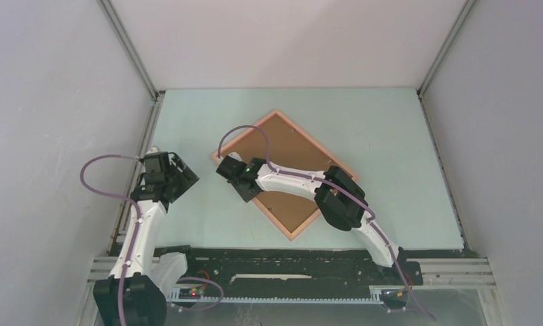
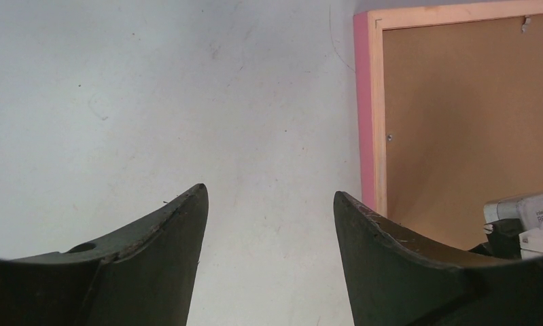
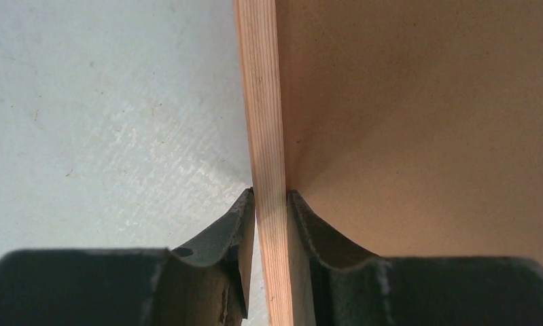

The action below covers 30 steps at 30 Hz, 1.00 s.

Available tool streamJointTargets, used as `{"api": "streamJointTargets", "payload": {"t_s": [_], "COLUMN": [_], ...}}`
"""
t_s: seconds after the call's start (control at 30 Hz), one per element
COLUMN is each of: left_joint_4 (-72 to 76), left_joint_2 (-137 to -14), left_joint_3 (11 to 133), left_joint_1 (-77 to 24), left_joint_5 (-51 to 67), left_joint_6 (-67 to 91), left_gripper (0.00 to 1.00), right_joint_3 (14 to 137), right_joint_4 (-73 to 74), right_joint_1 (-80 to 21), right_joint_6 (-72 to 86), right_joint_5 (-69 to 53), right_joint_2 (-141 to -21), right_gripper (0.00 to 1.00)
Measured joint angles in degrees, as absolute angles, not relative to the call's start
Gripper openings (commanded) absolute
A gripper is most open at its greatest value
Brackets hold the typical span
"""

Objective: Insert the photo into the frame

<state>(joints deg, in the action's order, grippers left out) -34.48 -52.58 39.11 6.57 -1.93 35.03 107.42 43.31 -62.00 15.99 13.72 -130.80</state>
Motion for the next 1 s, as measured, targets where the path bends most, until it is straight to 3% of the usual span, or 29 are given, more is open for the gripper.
{"api": "streamJointTargets", "payload": {"t_s": [0.1, 0.4, 1.0], "left_joint_4": [-34.48, -34.46, -38.35], "left_joint_2": [-52.58, -52.34, -46.46], "left_joint_3": [39.11, 39.11, 53.25], "left_joint_1": [6.57, 6.68, 6.81], "left_joint_5": [-1.80, -1.63, -1.19], "left_joint_6": [35.03, 34.11, 29.65], "left_gripper": [0.74, 0.74, 0.73], "right_joint_3": [108.42, 112.25, 114.85], "right_joint_4": [44.27, 47.68, 42.78], "right_joint_1": [-62.43, -61.41, -45.63], "right_joint_6": [15.97, 15.70, 31.79], "right_joint_5": [15.18, 14.28, -18.94], "right_joint_2": [-131.41, -131.87, -115.68], "right_gripper": [0.00, 0.00, 0.00]}}
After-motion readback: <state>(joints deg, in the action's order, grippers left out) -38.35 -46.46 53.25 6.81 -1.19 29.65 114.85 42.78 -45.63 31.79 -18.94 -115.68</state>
